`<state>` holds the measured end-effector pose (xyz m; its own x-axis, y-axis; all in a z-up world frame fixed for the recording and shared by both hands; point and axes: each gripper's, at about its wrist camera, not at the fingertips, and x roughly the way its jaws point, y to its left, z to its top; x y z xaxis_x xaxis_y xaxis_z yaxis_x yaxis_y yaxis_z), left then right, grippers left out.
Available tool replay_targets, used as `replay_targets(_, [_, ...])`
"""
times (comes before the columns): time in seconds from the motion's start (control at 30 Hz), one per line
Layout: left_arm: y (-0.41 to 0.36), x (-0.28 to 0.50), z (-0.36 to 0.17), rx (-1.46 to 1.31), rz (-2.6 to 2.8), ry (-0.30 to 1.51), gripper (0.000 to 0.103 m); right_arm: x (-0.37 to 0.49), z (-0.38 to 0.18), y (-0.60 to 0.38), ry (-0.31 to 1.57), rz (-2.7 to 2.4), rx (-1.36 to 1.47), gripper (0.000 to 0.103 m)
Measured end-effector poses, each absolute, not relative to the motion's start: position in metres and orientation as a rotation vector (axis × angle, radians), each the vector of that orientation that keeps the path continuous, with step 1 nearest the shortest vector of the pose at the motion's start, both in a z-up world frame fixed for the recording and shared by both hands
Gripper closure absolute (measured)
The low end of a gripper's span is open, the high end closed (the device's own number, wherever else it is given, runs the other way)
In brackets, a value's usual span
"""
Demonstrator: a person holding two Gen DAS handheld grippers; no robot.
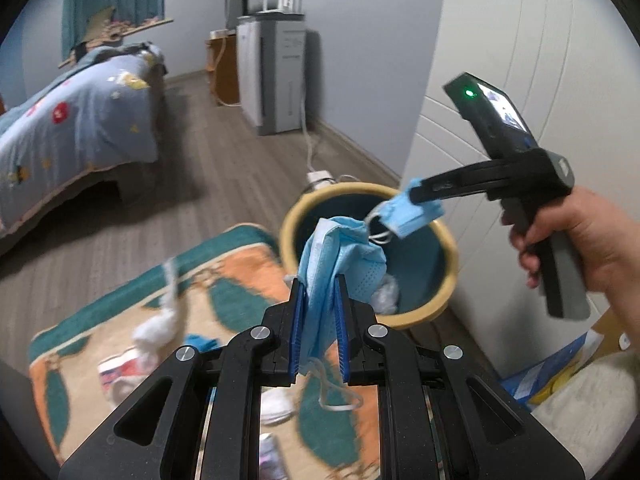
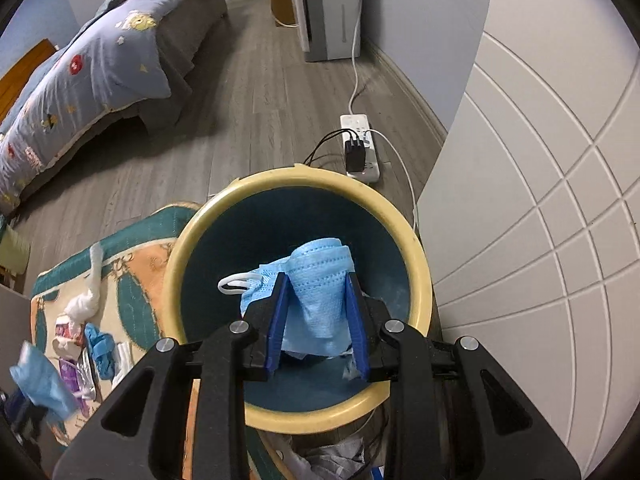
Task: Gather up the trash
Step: 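Carry the blue mask to the bin with the right gripper while the left carries its mask there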
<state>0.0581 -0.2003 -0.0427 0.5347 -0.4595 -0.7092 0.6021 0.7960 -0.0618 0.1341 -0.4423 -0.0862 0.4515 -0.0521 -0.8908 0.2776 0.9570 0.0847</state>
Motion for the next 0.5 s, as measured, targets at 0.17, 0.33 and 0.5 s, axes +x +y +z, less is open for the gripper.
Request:
replay_targets(0.17, [-0.234, 0.059, -0.060, 0.230, -0.679, 0.809, 0.087, 0.136, -0.095, -0.457, 1.089, -0.240, 0.278, 0.075])
replay_targets(0.33, [-0.254, 0.058, -0.078, 0.237, -0.717, 0.856, 0.087, 0.139, -0.102, -0.464, 1.095, -0.250, 0.300, 0.075])
replay_targets(0.5, [-0.268, 0.067, -0.092, 0.240, -0.749, 0.894, 0.087, 0.141, -0.113, -0.476, 1.108, -0.277, 0.319, 0.075])
